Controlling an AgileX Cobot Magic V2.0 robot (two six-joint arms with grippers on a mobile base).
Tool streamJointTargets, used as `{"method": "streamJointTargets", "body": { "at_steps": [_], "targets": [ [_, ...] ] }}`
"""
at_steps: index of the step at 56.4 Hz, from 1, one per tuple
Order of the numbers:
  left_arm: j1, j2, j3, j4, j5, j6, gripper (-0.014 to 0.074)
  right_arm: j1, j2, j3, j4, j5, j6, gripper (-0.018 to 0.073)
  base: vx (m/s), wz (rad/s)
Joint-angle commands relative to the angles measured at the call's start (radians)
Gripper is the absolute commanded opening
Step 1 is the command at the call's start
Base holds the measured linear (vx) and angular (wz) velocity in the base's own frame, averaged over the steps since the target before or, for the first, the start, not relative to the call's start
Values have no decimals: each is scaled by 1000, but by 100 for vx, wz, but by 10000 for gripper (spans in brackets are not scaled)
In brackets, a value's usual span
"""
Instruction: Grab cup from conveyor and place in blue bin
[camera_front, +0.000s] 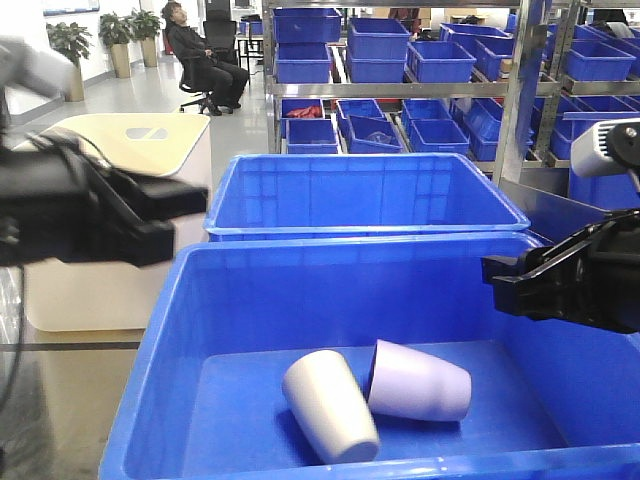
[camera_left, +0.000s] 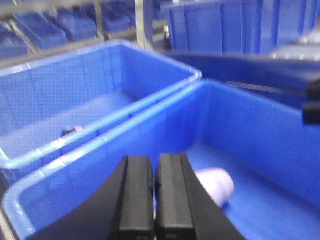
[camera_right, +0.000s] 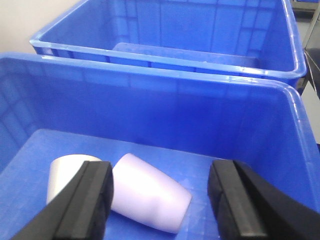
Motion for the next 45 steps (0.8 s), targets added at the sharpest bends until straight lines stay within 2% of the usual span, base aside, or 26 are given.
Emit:
{"method": "streamJointTargets", "body": {
  "at_steps": [1, 36, 42, 45],
  "targets": [
    [-6, -42, -34, -40, -67, -3, 139, -1, -22, -29, -9, -82, 0, 447, 0, 0],
    [-6, -42, -34, -37, -55, -4, 135, -1, -22, -29, -9, -76, 0, 382, 0, 0],
    [-7, -91, -15, 66, -49, -37, 135, -1, -22, -29, -9, -75, 0, 377, 0, 0],
    [-7, -158, 33, 114, -48, -124, 135, -1, -22, -29, -9, -75, 0, 375, 0, 0]
  ]
}}
